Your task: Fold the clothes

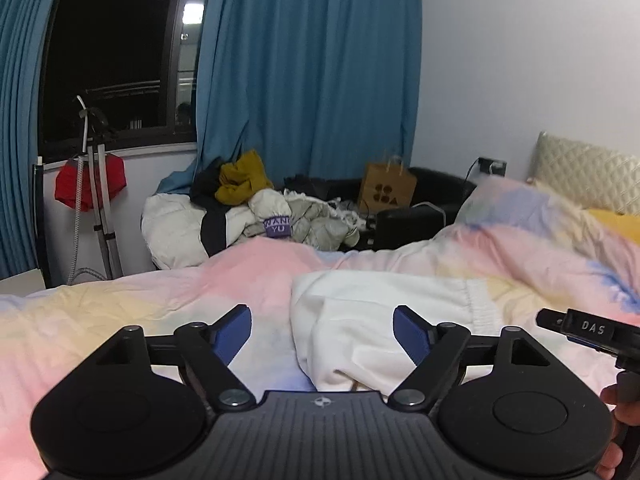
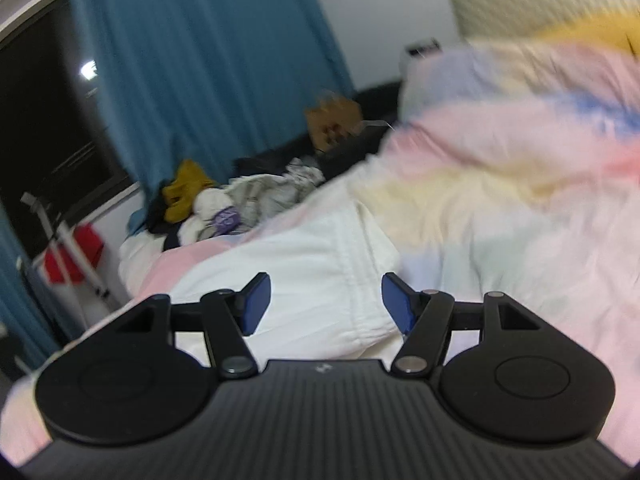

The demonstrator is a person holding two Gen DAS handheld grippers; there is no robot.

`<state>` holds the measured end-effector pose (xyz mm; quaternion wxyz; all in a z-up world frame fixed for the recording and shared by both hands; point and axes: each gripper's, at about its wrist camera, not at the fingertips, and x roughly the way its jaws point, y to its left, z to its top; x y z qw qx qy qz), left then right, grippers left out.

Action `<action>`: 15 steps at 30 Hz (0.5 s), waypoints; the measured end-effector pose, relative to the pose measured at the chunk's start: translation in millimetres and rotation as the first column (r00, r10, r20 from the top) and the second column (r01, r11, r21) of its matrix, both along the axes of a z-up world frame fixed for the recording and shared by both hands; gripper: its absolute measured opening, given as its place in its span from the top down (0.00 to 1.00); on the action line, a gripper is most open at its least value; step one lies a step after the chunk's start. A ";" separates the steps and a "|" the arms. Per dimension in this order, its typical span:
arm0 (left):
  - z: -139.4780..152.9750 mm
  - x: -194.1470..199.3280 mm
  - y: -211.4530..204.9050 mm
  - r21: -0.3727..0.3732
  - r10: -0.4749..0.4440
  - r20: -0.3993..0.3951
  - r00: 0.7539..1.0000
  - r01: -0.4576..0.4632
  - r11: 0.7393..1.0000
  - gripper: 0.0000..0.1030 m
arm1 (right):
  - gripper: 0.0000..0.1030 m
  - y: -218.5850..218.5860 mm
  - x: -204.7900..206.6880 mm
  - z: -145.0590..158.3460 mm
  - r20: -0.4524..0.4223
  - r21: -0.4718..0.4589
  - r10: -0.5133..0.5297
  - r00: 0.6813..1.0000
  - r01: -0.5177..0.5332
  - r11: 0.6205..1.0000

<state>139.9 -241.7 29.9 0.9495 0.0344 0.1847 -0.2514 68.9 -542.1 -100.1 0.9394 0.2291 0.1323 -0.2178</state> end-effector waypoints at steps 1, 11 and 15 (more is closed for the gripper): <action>5.5 -11.7 6.0 -0.002 0.007 0.010 1.000 -0.007 1.000 0.20 | 0.37 9.0 -9.1 9.0 0.003 -0.030 0.019 1.000 -0.019 0.999; 33.1 -111.8 73.7 -0.051 0.055 0.028 0.998 -0.053 0.997 0.12 | 0.36 75.8 -80.7 47.1 -0.035 -0.160 0.106 0.994 -0.110 0.981; 30.7 -135.6 100.9 -0.063 0.065 0.016 0.998 -0.064 0.996 0.07 | 0.35 104.2 -93.5 45.0 -0.033 -0.206 0.137 0.990 -0.141 0.968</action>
